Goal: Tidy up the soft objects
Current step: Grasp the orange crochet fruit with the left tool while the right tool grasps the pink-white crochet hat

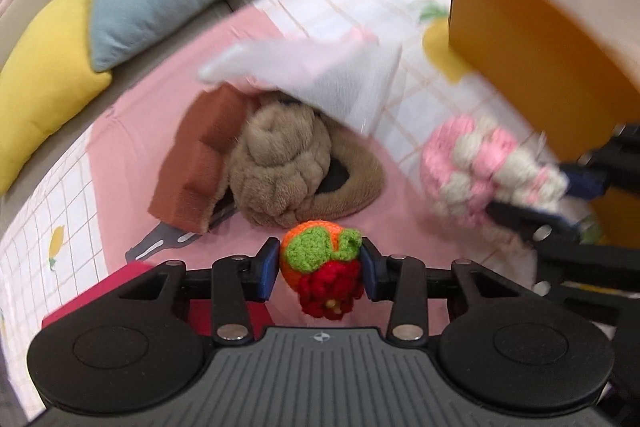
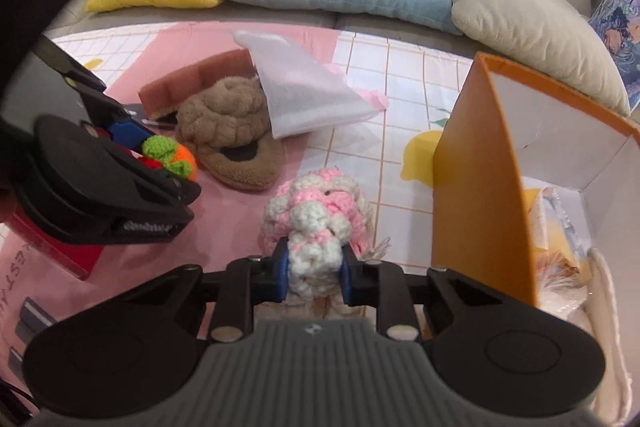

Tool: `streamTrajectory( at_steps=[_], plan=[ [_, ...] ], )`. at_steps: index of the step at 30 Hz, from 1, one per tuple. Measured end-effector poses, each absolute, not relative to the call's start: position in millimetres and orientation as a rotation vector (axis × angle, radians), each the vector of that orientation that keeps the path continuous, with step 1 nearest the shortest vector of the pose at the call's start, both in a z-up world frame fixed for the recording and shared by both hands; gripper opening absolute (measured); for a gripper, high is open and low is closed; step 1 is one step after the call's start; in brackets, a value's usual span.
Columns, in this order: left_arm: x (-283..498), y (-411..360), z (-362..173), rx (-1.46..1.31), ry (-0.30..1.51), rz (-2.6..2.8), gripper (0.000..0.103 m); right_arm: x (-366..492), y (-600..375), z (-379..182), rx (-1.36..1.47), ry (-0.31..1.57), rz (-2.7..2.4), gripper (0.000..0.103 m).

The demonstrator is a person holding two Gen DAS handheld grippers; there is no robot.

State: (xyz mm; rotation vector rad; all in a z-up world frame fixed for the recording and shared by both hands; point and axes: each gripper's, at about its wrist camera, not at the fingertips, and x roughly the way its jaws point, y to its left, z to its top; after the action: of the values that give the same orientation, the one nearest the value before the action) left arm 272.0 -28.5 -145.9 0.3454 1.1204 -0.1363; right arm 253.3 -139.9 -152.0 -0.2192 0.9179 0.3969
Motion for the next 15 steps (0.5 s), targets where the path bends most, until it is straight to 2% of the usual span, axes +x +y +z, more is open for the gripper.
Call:
streamTrajectory(
  at_steps=[15],
  plan=[
    [190.3,-23.4,-70.4,0.027,0.942,-0.145,0.046,197.6,-171.4,-88.6,-0.093,0.85,0.413,0.022]
  ],
)
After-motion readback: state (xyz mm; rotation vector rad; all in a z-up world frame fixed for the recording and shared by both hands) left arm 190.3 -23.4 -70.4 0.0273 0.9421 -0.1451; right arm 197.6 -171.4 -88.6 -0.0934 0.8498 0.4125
